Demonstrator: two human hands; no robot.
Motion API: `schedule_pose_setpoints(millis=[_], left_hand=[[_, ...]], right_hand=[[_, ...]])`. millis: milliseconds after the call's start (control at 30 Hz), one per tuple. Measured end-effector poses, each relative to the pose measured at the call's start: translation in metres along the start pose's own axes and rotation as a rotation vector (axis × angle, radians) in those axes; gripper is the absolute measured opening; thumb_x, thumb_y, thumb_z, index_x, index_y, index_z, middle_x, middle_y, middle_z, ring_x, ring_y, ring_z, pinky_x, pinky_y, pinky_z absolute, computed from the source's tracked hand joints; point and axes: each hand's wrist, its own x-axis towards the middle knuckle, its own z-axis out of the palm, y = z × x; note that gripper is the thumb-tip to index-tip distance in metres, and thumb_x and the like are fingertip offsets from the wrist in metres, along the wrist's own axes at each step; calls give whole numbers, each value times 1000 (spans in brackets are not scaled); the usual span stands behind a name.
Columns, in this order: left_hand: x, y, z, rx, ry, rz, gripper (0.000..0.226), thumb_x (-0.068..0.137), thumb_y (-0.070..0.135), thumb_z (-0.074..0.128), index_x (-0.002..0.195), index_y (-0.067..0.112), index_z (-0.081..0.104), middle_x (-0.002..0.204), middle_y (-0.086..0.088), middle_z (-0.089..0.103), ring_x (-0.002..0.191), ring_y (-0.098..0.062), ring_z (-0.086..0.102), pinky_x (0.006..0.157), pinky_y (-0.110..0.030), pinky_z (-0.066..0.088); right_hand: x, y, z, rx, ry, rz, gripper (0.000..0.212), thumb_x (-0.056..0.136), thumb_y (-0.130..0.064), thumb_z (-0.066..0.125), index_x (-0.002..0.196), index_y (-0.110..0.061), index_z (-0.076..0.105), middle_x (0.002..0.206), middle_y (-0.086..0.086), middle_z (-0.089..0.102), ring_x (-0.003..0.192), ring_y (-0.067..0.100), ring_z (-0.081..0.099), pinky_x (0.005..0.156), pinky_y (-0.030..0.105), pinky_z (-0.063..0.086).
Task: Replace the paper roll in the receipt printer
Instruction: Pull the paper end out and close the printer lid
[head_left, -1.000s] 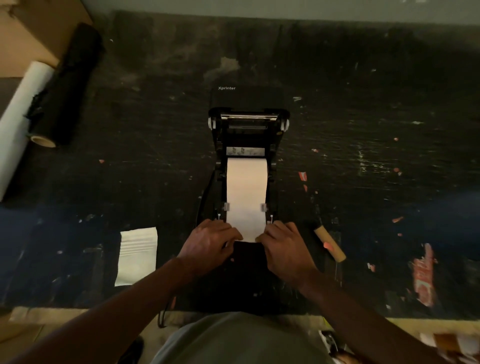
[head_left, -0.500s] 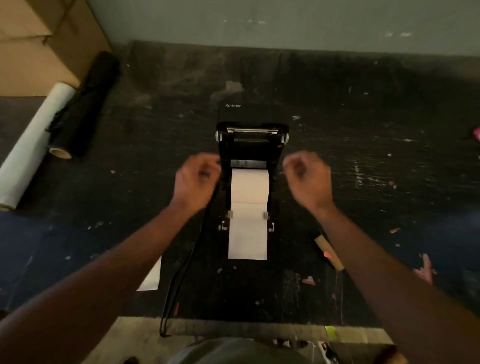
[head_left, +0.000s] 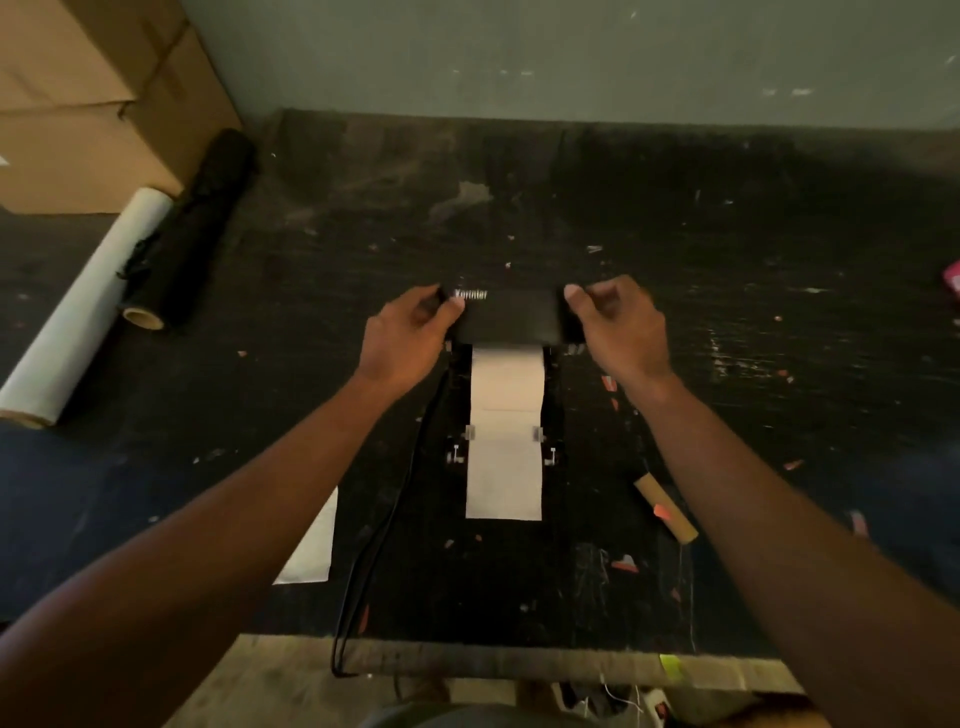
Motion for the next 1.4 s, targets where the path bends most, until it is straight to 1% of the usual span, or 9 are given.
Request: schedule_pose_setpoints(millis=[100,167,367,533,667,733,900,1100,1400], left_hand=[[-40,-26,6,-55,-46,-50,44,100,45,60,137,21,62,113,7,72,85,8,60,72,-6,43],[-62,-46,15,-57,-90,-79,44,98,43,63,137,22,59,116,8,71,86,9,61,66,-5,41],[-101,-93,43,-97,-119,-104,44,93,23,73,134,24,57,129,2,71,109,-4,67,81,-10,48],[-107,-106,51,-131,-105,-71,48,91,19,75,136,22,57,134,4,67,117,-4,64,89,-12,48],[-108,-113,55,-153,-97,-67,48,91,20,75,136,24,56,135,6,67,120,-5,66,101,-29,55],[-106,-114,55,-164,-98,-70,49,91,20,75,136,25,56,135,7,67,120,-5,65,100,-26,54],[-102,-114,58,-180,-84,-84,47,90,20,77,133,26,58,134,7,67,120,-4,64,101,-27,53],[-109,-119,61,-209,-78,-105,47,90,21,77,132,30,58,133,8,68,119,-5,66,97,-45,60],[-107,-119,62,-238,-67,-118,48,91,19,76,133,32,57,131,12,66,119,-5,66,96,-46,60]], right_hand=[[-45,31,6,33,1,11,31,98,-42,64,118,-19,63,97,-14,63,89,1,61,67,8,43],[-71,56,14,15,1,-1,33,97,-37,67,125,-19,63,106,-11,67,95,2,62,82,17,50],[-116,114,46,34,-21,-32,42,95,-17,71,135,-17,60,127,3,71,115,14,69,95,41,61],[-118,124,50,66,-30,8,44,94,-14,71,136,-19,58,132,2,68,119,12,66,97,34,59],[-121,127,54,112,-16,19,44,94,-15,71,136,-20,58,131,-1,68,118,9,65,91,21,54],[-119,127,55,129,-5,28,43,93,-14,72,135,-20,59,130,-3,67,117,8,64,89,16,51],[-113,129,58,186,9,71,43,91,-10,74,131,-20,61,123,-9,66,113,8,66,100,34,56],[-119,132,56,196,11,51,43,91,-9,73,132,-19,61,126,-5,66,112,7,65,98,29,55],[-116,131,59,220,15,48,42,92,-8,73,131,-18,61,129,-2,68,112,5,64,96,24,52]])
